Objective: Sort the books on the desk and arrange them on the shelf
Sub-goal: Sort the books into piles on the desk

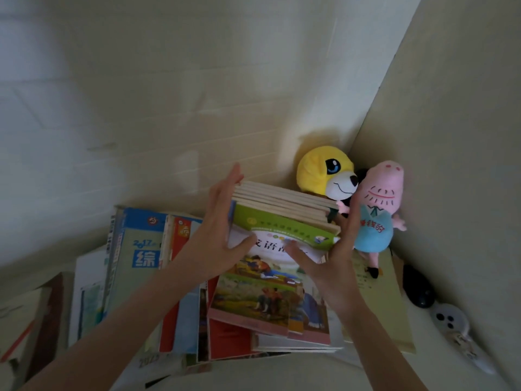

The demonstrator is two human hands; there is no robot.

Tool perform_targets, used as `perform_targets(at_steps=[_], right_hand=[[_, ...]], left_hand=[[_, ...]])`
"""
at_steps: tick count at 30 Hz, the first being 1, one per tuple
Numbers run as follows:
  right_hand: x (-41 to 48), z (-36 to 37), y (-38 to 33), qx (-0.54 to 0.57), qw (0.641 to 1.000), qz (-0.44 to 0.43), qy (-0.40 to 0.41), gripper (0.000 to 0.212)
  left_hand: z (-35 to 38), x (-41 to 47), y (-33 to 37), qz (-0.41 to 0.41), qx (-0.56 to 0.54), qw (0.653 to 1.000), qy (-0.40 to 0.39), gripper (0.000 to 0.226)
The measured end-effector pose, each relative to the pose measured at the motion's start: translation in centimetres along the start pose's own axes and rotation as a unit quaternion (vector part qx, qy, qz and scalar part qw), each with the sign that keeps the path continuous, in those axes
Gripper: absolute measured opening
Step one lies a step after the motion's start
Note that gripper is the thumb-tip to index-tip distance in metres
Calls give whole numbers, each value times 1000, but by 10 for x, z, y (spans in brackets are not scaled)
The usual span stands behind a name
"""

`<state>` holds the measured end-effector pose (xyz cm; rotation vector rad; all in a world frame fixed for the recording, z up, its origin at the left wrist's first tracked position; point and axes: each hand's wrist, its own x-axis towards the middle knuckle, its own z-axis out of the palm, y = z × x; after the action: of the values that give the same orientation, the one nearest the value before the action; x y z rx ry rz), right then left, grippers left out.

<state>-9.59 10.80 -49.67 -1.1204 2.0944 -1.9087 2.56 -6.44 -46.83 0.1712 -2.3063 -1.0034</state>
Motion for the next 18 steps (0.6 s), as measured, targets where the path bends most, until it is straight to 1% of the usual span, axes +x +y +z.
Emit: perform_targets(at_steps=[3,5,8,10,12,13,15,18], right_hand=[[2,1,-6,-43,998,-39,-22,118],[2,5,-10,-75,996,-53,-19,113],[5,6,-10,-73,995,-61,-22,106],[8,3,-11,-59,996,-64,-29,89],[14,0,-12,-62,995,-64,-46,71],[16,0,-13,-57,995,-54,-54,67],[19,3,-15,-20,998,-17,-65,67],[20,9,-21,39,998,4,-56,81]], left_hand=[[-1,2,3,0,10,1000,-3,99],[-1,3,3,4,30,1000,7,91],[-2,1,1,11,63,998,27,81],[-4,0,-2,6,61,998,35,72],[-6,1,-5,-4,55,998,33,69],[-6,2,-5,-10,46,999,28,68],[-3,3,1,-34,-9,999,18,68],[3,1,12,-61,-95,993,34,85]])
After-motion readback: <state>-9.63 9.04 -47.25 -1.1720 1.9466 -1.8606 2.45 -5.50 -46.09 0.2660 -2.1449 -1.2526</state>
